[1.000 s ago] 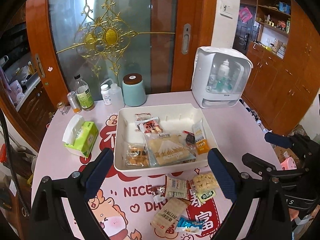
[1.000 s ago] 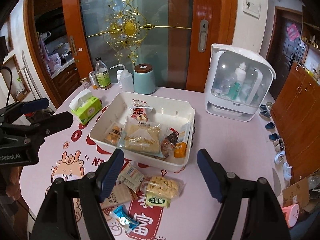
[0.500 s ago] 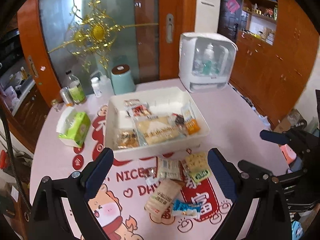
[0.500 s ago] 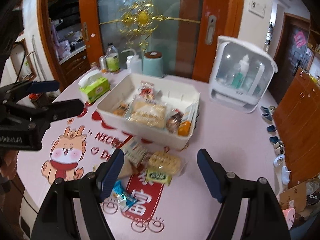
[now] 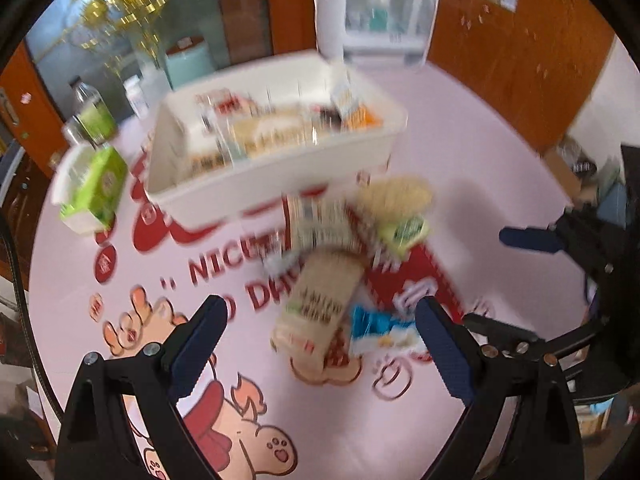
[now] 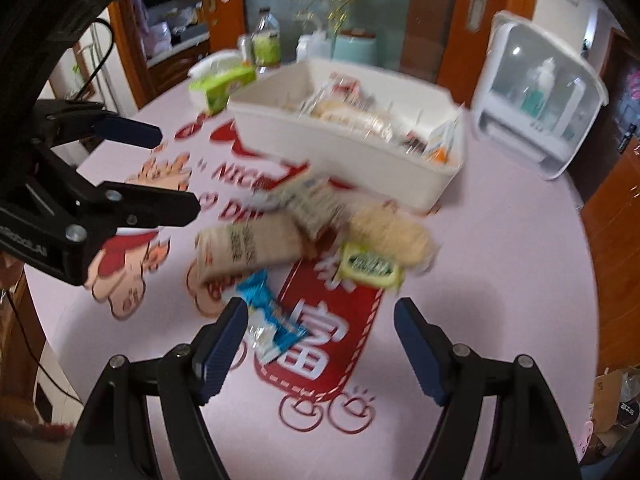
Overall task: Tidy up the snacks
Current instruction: 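Move both tools back over the remaining snack pile, then grasp the brown biscuit pack with left tool while right grasps blue wrapper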
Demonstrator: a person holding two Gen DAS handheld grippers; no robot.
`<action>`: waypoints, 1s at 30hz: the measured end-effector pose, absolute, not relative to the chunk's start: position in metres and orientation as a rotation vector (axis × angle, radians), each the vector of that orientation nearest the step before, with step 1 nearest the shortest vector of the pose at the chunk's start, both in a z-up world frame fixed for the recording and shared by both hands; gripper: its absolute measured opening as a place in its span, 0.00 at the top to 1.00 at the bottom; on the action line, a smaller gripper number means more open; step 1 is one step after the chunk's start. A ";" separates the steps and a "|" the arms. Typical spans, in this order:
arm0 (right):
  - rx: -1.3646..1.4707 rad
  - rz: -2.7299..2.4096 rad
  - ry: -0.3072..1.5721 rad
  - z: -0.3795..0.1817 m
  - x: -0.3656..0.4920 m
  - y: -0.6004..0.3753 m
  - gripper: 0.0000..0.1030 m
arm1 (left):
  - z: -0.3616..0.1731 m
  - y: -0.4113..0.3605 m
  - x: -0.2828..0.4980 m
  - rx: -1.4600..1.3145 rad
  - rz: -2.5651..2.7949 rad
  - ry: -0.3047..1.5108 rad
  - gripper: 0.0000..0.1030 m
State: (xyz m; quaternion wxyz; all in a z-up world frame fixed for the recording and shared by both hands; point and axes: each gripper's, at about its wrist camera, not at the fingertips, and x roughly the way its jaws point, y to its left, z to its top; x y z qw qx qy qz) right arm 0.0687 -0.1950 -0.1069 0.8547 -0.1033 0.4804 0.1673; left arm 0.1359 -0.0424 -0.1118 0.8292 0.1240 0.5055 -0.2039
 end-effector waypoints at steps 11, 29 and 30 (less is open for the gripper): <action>-0.264 0.448 1.134 -0.175 0.079 -0.157 0.26 | -0.190 -0.032 0.159 0.317 -0.481 1.251 0.08; -0.129 0.348 1.179 -0.193 0.099 -0.178 0.69 | -0.237 -0.045 0.191 0.333 -0.576 1.344 0.08; -0.120 0.343 1.180 -0.193 0.098 -0.180 0.69 | -0.239 -0.048 0.192 0.335 -0.576 1.347 0.08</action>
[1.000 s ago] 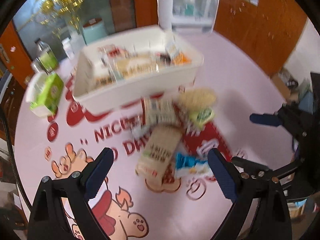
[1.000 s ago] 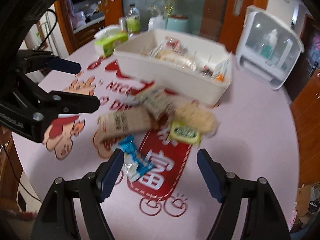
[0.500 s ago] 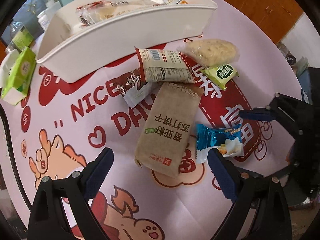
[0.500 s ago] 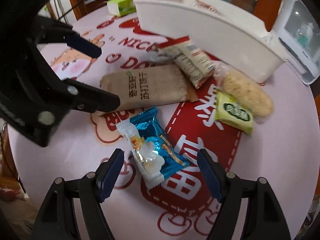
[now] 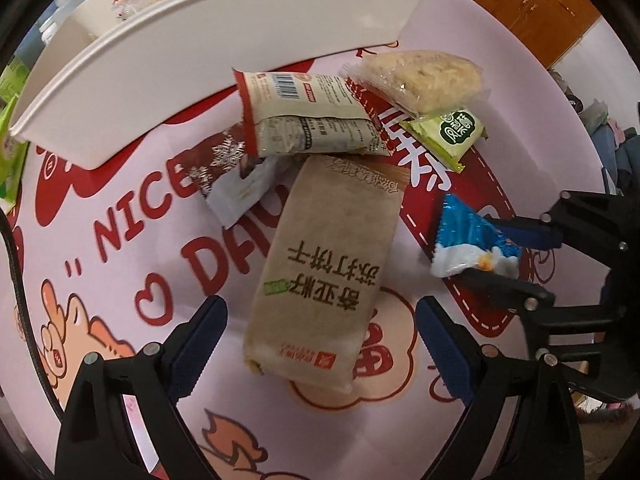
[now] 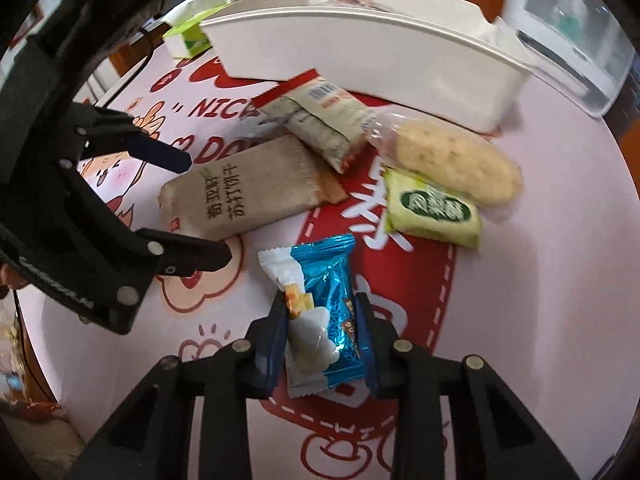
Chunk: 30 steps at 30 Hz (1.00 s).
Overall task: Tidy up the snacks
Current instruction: 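Grasp the brown biscuit pack with left tool while right grasps blue wrapper, then carry the brown biscuit pack and blue wrapper into the tray and release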
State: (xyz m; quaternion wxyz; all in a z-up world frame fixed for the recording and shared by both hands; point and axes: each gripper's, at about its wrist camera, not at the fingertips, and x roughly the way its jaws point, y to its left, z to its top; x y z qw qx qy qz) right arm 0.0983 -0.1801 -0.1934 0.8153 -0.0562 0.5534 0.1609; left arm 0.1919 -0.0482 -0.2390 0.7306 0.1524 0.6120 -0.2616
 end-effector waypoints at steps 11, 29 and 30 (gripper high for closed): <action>-0.092 0.322 1.192 -0.193 0.097 -0.180 0.69 | -0.237 -0.083 0.191 0.416 -0.524 1.303 0.43; -0.082 0.387 1.071 -0.126 0.087 -0.178 0.70 | -0.144 -0.056 0.152 0.241 -0.421 1.163 0.44; -0.082 0.390 1.054 -0.118 0.089 -0.179 0.70 | -0.134 -0.049 0.152 0.236 -0.417 1.146 0.44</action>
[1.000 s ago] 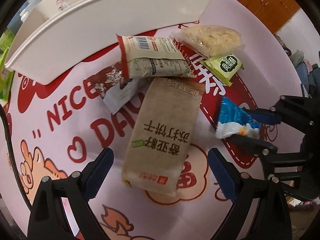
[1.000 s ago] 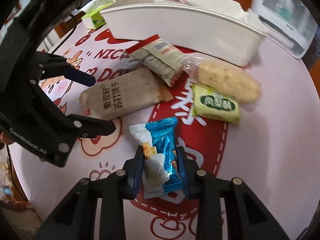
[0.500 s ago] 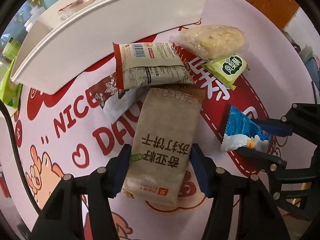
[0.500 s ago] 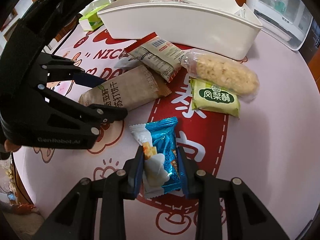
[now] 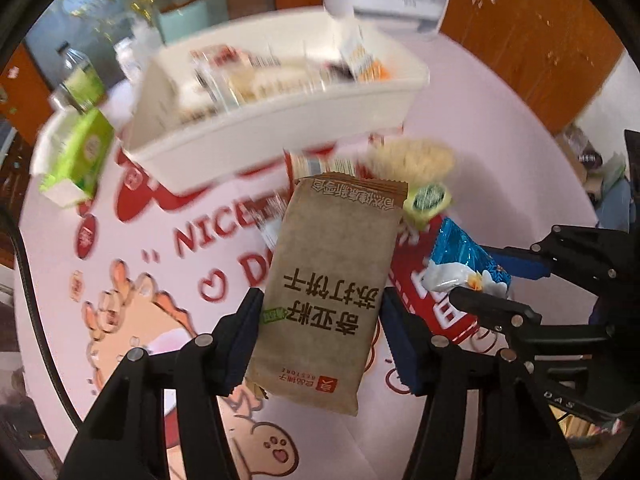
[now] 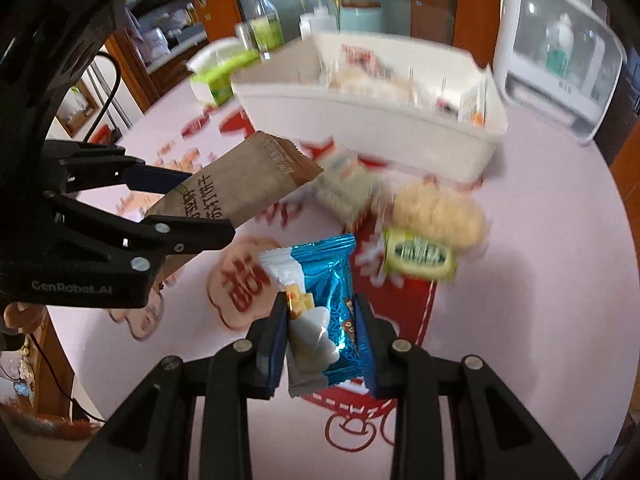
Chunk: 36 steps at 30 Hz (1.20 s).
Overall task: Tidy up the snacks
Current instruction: 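Carry the brown biscuit pack and blue wrapper into the tray and release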
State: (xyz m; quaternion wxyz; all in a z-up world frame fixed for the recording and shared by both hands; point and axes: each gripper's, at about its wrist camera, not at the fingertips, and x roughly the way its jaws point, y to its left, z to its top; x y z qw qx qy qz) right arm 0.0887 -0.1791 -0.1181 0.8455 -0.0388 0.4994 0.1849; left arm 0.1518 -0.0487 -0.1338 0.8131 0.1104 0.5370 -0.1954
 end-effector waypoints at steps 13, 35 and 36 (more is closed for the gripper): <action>-0.073 0.338 0.798 0.041 0.152 -0.198 0.70 | 0.045 -0.004 0.201 0.151 -0.325 0.859 0.44; 0.050 0.139 0.830 0.069 0.319 -0.201 0.53 | 0.050 -0.008 0.345 0.103 -0.231 0.828 0.28; 0.049 0.138 0.844 0.063 0.323 -0.201 0.48 | 0.046 -0.007 0.349 0.099 -0.239 0.833 0.14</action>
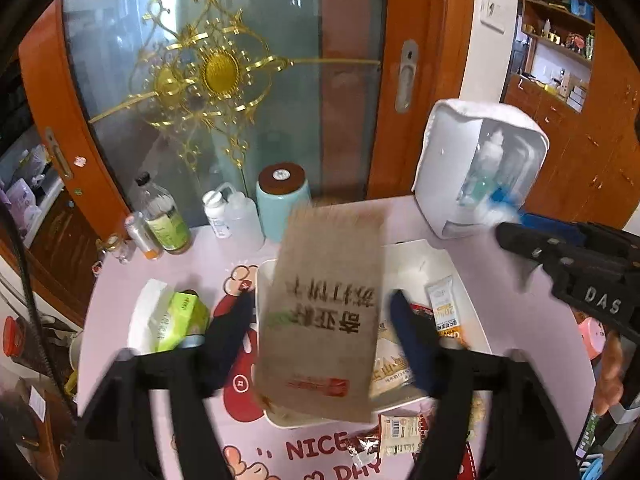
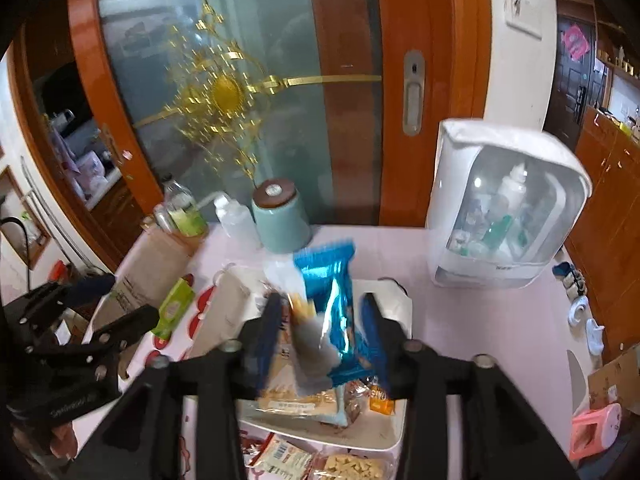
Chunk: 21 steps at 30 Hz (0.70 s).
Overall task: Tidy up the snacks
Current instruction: 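Carry the brown biscuit pack and blue wrapper into the tray and release, then move both tools back to the remaining snacks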
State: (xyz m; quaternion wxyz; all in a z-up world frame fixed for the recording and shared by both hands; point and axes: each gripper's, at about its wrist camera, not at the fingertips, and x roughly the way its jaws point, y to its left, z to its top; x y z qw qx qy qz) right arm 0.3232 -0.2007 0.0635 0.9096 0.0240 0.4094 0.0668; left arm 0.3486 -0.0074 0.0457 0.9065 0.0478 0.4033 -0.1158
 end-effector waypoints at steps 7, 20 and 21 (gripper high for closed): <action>0.115 0.134 0.887 0.037 0.330 -0.206 0.30 | 0.023 -0.003 0.362 0.088 -0.234 0.858 0.04; 0.170 0.116 0.926 0.027 0.307 -0.226 0.29 | 0.022 -0.003 0.341 0.082 -0.242 0.848 0.01; 0.163 0.119 0.929 0.027 0.304 -0.226 0.29 | 0.023 -0.003 0.339 0.080 -0.243 0.849 0.01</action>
